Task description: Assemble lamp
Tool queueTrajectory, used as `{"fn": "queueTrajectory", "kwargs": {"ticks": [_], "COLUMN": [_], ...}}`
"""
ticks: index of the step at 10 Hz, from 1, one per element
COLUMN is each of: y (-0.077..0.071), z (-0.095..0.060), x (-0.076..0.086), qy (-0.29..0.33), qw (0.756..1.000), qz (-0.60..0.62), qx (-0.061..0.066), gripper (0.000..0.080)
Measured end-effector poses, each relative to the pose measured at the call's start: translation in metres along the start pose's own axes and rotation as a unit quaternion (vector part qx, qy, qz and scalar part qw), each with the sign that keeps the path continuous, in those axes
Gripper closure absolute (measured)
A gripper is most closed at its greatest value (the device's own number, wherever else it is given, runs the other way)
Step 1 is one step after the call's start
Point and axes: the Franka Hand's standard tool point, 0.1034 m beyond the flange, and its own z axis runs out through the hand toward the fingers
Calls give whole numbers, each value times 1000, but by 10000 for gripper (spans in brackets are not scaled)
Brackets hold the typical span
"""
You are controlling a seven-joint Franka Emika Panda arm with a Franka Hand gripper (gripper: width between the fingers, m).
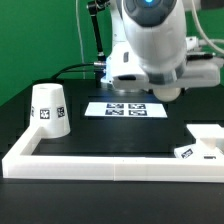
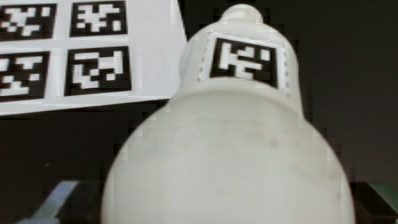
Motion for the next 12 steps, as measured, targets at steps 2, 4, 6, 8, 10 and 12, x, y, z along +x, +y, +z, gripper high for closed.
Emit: {"fn": "queueTrajectory", "kwargs": {"ticks": [2, 4, 6, 8, 10, 12], "y": [-1, -3, -1, -5, -13, -20], "z": [-5, -11, -17, -41, -66, -89], "x": [6, 14, 18, 21, 16, 10], "qy": [22, 71, 153, 225, 294, 346], "qw": [1000, 997, 988, 974, 954, 937], "qz": [-1, -2, -19, -37, -47, -46], "qx": [0, 1, -5, -9, -16, -13], "gripper": [220, 219, 219, 219, 219, 219]}}
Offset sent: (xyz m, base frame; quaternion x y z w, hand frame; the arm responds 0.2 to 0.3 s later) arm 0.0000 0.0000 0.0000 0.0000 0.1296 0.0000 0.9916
